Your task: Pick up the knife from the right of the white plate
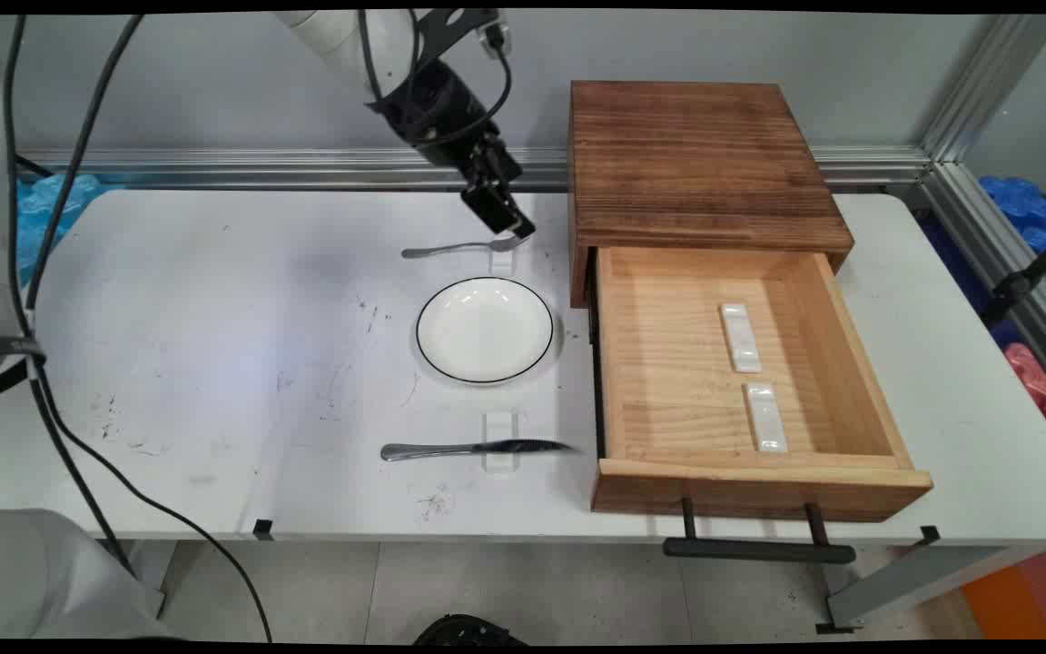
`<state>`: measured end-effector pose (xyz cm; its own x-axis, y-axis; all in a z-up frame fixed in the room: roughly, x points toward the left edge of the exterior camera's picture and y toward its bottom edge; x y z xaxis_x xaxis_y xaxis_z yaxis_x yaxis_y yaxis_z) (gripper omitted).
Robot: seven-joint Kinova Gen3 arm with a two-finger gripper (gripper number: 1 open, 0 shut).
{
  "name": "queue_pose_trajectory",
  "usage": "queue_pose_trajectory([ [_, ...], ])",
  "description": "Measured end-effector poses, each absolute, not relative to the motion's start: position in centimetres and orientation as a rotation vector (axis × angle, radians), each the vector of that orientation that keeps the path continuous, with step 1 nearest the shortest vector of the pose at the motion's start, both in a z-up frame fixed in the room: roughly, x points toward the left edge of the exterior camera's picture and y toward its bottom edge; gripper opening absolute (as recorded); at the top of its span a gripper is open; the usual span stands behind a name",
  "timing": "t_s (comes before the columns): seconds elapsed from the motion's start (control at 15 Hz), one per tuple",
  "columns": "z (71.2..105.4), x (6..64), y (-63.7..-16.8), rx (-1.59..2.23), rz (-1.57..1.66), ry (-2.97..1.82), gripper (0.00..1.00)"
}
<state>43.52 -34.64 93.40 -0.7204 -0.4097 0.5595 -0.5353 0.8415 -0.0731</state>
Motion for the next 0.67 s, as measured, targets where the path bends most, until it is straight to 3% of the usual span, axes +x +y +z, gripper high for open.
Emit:
queue_pose_trajectory([
  [0.67, 89.7, 43.3, -27.4, 0.745, 0.281, -2.502, 1.0],
])
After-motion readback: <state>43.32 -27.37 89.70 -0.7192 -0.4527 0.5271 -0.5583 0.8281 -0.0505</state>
